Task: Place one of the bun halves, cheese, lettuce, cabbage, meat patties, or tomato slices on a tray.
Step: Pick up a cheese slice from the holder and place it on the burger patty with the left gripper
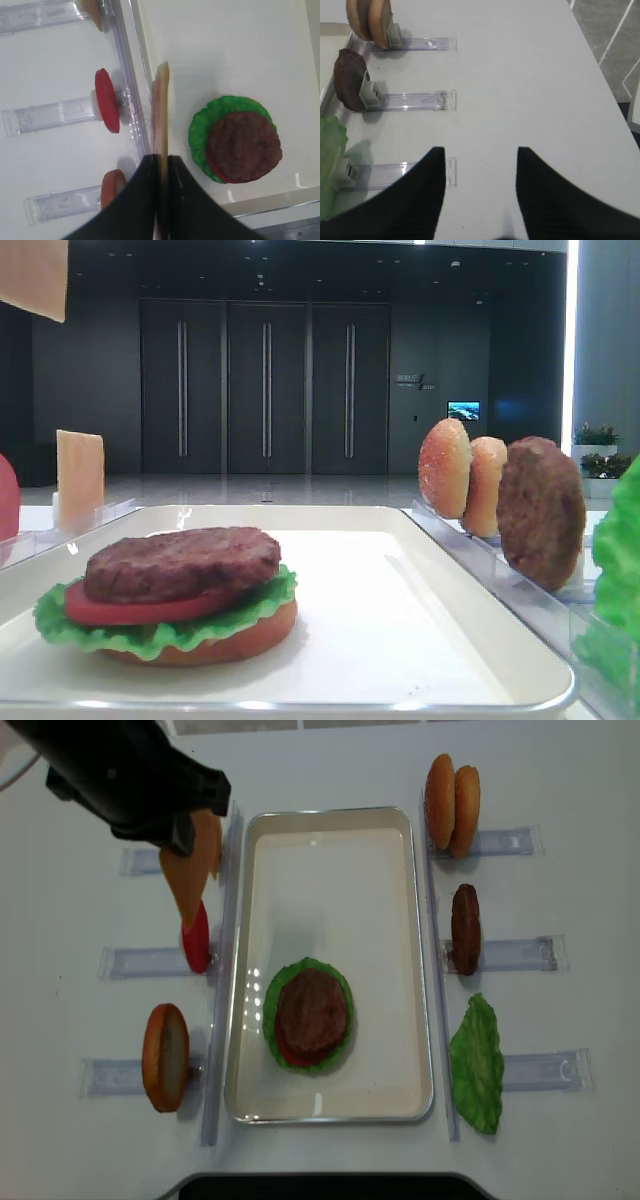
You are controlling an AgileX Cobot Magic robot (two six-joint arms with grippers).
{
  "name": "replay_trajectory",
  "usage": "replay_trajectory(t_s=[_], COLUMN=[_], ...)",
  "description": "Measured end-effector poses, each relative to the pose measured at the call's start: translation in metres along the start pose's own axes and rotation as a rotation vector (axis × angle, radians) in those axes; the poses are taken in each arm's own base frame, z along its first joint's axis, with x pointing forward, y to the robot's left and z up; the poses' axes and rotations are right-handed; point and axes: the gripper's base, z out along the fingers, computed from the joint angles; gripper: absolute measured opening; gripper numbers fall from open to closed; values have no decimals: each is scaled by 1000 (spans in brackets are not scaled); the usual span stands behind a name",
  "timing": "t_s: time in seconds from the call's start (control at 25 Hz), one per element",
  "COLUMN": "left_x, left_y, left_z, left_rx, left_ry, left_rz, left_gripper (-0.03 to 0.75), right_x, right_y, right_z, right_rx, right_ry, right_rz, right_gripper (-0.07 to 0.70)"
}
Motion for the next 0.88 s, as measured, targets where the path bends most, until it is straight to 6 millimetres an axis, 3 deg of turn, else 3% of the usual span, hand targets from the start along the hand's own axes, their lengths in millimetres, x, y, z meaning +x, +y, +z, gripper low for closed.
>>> replay_trajectory(t_s=[0.16, 0.88], left_x=[8, 8], left_y=[6, 5], left_z=[-1, -1], left_rx=[-24, -21], left_ry=[-3, 1], left_rz=[-1, -8], left_gripper=[24, 24], right_x=[0, 0], right_y=[0, 0], right_z=[0, 0], right_rx=[0, 0], right_ry=[0, 0], right_rz=[0, 0], right_gripper=[319, 319])
